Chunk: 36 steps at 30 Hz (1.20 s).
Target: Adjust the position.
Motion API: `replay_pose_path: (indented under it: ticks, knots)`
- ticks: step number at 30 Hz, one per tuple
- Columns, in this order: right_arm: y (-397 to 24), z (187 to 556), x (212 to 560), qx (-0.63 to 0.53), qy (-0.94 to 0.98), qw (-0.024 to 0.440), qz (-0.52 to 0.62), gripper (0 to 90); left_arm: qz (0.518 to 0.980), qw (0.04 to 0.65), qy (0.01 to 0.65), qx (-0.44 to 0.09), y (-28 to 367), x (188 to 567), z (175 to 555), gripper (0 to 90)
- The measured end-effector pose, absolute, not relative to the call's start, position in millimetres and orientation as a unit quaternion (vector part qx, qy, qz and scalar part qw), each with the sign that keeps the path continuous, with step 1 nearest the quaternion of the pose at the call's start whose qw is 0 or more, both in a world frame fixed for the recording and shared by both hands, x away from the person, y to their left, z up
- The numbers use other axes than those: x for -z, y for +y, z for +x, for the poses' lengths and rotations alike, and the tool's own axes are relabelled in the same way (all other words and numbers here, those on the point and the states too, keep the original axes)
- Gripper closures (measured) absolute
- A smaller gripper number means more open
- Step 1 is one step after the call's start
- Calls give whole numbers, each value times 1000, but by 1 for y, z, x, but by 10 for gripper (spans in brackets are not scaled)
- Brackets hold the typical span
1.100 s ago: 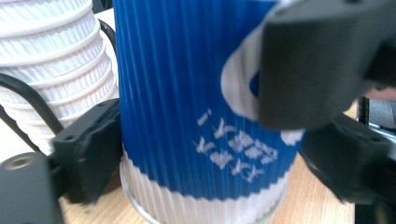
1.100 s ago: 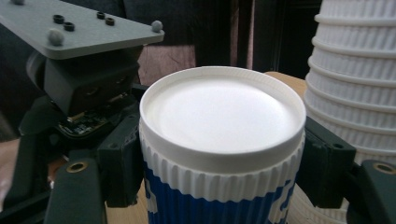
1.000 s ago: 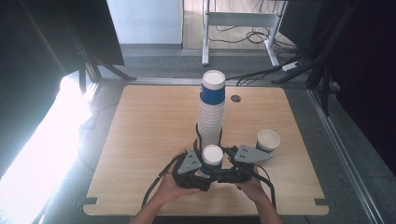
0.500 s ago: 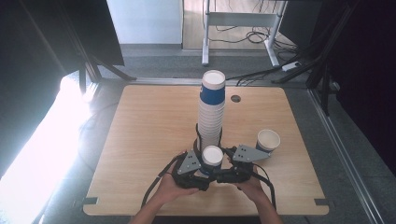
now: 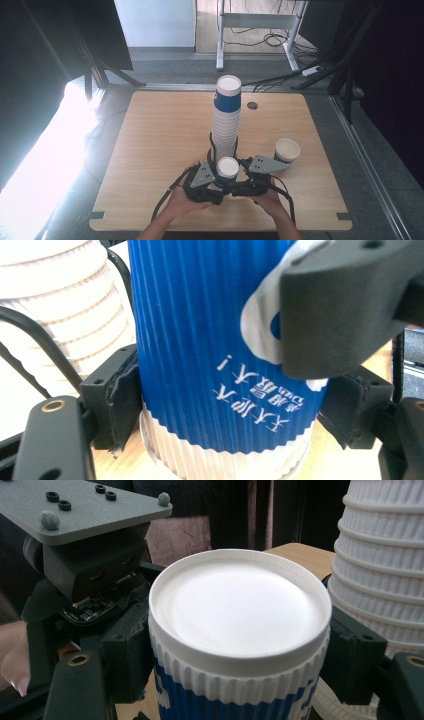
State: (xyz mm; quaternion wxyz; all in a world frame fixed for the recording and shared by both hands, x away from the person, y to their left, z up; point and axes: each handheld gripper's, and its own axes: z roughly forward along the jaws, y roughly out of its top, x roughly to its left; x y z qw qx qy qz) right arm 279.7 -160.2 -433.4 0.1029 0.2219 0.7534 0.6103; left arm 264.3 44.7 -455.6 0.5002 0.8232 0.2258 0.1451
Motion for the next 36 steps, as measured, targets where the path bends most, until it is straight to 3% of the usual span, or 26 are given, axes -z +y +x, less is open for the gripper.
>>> replay_pose_path:
  ticks: [7,11,36]
  knots:
    - [-163,279,434,-613,751,101,225,255,828,495,218,-147,43,454,265,206]
    - [-166,279,431,-618,749,95,220,209,832,489,215,-152,45,451,267,207]
    - [-190,282,424,-572,782,93,230,195,892,362,167,-214,51,456,275,207]
